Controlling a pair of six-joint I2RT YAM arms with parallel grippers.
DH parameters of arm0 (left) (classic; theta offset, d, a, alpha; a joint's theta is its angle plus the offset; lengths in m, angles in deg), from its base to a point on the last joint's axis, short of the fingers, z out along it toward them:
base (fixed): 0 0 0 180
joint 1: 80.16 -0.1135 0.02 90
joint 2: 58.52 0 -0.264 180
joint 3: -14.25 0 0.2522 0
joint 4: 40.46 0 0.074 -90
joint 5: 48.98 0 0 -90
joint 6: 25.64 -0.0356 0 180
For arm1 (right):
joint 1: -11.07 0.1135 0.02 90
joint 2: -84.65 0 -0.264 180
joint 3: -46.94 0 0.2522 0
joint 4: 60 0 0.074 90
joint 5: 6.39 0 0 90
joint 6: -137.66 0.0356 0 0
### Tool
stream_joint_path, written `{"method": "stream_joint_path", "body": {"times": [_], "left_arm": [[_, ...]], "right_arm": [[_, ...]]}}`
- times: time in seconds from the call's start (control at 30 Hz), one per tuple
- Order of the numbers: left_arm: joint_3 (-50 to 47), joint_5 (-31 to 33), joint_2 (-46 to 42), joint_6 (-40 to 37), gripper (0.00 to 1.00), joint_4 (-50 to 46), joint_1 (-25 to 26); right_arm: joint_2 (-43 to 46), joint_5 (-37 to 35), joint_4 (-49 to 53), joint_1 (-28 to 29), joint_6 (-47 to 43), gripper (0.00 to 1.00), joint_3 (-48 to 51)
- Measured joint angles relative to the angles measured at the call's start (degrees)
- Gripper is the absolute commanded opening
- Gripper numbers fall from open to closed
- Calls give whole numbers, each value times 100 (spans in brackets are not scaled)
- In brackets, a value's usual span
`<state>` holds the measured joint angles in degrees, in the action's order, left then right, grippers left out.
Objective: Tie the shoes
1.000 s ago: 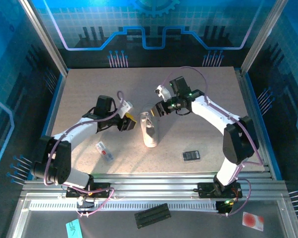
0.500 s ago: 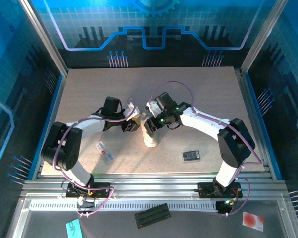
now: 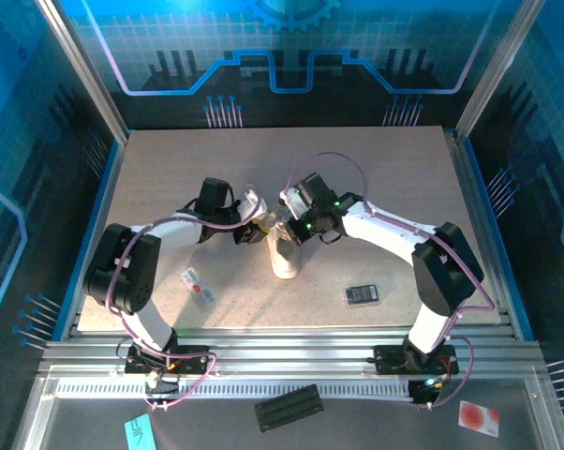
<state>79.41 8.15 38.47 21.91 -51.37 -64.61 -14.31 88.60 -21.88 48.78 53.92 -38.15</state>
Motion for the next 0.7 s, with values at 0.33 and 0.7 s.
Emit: {"method": "stream_joint_path", "body": {"times": [0.33,0.7], "left_arm": [[442,33,284,-487,41,-520,243],[579,208,424,-717,11,-780,339]], "right_arm": [[101,656,-35,-575,317,0,-35],[90,1252,35,-929,640,0,-219]]}}
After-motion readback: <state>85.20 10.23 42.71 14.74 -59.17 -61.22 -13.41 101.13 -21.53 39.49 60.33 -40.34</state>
